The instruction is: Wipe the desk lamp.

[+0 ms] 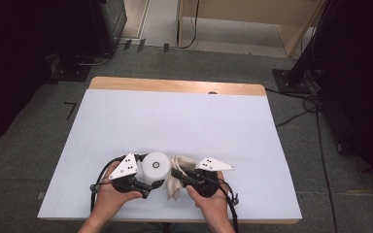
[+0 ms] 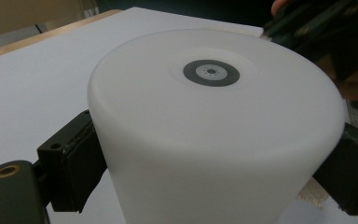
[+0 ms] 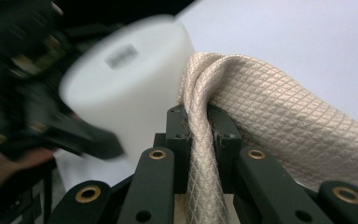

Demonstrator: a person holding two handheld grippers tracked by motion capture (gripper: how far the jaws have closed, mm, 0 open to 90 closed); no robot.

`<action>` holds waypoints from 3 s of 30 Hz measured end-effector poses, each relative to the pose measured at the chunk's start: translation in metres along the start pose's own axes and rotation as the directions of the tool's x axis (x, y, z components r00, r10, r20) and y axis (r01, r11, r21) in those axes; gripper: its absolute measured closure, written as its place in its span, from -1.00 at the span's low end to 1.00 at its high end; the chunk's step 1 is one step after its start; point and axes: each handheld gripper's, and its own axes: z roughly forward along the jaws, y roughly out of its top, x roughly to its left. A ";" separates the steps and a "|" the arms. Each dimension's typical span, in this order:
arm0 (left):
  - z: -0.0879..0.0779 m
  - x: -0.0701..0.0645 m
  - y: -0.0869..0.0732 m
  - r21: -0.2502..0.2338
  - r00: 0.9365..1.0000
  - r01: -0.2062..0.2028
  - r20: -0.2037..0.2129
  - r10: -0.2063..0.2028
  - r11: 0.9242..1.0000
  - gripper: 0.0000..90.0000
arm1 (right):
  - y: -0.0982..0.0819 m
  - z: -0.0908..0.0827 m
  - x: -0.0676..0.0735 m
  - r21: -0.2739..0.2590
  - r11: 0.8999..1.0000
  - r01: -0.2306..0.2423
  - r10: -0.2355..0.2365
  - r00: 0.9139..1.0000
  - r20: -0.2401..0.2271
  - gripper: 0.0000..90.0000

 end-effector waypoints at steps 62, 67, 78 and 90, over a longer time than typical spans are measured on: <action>-0.006 -0.025 0.012 0.105 0.997 0.001 -0.082 0.007 0.994 -0.81 | -0.002 0.000 0.000 -0.001 0.999 0.033 -0.033 0.999 -0.008 0.80; -0.006 -0.024 0.011 0.101 0.998 -0.003 -0.069 0.010 0.995 -0.81 | 0.010 -0.012 0.011 -0.053 0.997 0.064 -0.065 0.998 -0.019 0.80; -0.006 -0.023 0.010 0.097 0.998 -0.002 -0.067 0.008 0.995 -0.81 | 0.021 -0.023 0.027 -0.119 0.986 0.120 -0.128 0.990 -0.057 0.80; -0.006 -0.023 0.010 0.097 0.998 -0.002 -0.067 0.008 0.995 -0.81 | -0.009 0.006 -0.005 0.058 0.998 -0.007 0.007 1.000 -0.003 0.80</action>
